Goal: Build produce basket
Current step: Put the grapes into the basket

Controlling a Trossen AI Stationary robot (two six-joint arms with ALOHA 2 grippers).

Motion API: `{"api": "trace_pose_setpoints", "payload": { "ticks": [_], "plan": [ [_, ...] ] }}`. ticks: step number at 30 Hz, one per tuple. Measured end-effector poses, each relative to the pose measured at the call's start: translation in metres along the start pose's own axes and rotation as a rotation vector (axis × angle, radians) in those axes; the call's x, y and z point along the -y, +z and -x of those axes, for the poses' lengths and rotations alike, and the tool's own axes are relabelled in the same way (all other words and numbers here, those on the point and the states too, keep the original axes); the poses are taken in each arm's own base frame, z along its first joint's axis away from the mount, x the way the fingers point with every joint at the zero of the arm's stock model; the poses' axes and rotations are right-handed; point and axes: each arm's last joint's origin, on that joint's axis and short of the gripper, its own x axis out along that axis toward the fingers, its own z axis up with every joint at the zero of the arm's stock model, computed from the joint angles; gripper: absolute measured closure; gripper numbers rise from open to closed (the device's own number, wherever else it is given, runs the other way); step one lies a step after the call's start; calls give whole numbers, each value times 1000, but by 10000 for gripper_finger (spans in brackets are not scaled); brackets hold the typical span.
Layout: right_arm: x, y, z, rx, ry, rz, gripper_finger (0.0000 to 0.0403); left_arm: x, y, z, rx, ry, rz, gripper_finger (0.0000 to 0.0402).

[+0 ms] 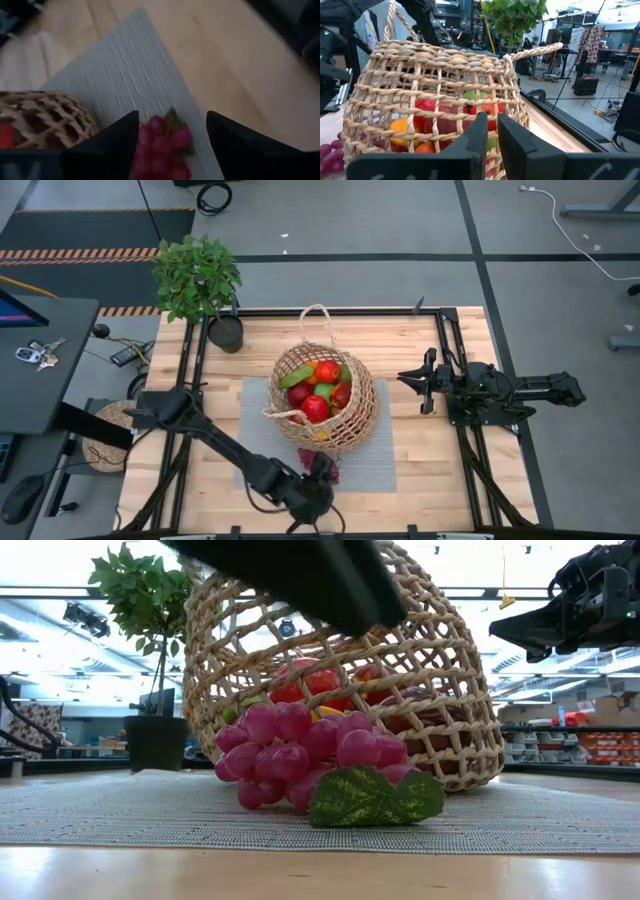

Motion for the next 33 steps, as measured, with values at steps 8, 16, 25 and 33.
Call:
{"api": "trace_pose_setpoints", "payload": {
  "ticks": [8,16,25,33],
  "plan": [
    [0,0,0,0,0,0,353,6,-6,-6,-131,-24,-217,147],
    [0,0,0,1,0,0,353,8,-14,-23,-169,-19,-280,150],
    [0,0,0,2,0,0,353,12,-30,-45,-279,59,-346,152],
    [0,0,0,1,0,0,353,8,-32,-47,-292,61,-336,177]
  ]
}}
